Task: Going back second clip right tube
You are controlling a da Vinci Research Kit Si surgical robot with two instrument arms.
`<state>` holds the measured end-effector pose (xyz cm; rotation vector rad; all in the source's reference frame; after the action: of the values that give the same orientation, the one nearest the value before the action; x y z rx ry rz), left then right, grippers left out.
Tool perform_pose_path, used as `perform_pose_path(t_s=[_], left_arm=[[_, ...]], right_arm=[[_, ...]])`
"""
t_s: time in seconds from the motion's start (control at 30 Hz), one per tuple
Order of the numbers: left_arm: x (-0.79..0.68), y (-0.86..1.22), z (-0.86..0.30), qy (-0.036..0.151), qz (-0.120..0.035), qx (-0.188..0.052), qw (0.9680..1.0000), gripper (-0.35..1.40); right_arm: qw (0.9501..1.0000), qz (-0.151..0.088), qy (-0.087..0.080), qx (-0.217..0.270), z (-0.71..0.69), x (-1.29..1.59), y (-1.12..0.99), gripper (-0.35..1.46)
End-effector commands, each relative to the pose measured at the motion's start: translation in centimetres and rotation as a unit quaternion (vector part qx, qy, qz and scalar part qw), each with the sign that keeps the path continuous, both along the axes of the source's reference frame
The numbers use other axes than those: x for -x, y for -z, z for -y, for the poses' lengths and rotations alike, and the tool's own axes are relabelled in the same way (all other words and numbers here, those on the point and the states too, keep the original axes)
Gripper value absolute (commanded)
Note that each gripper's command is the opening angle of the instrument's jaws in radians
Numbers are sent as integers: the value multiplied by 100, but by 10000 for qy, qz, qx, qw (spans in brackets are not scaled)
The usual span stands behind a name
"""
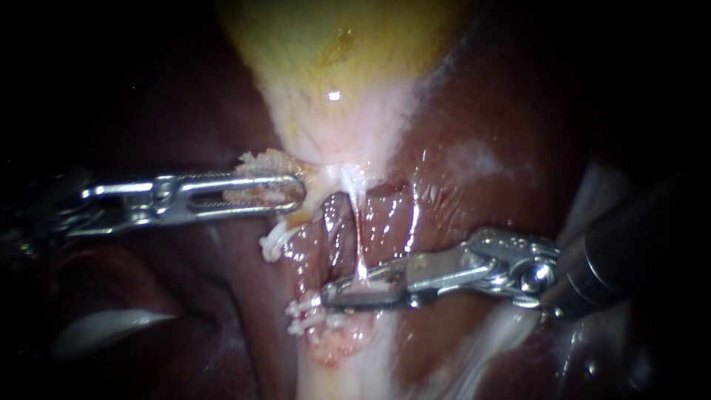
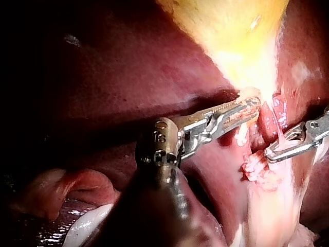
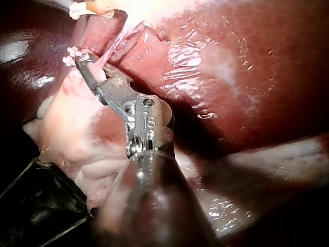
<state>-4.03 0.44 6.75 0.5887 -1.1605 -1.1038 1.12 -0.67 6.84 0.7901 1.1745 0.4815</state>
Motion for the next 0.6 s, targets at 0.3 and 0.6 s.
perform_pose_path(t_s=[0.3, 0.6], left_arm=[[0, 1, 1, 1, -2, 0, 10000, -35], [0, 2, 1, 2, -2, 0, 10000, -35]], right_arm=[[10000, -14, -8, -9, 1, -1, 3, -35], [9966, -152, 73, 808, 3, -7, 6, 50]])
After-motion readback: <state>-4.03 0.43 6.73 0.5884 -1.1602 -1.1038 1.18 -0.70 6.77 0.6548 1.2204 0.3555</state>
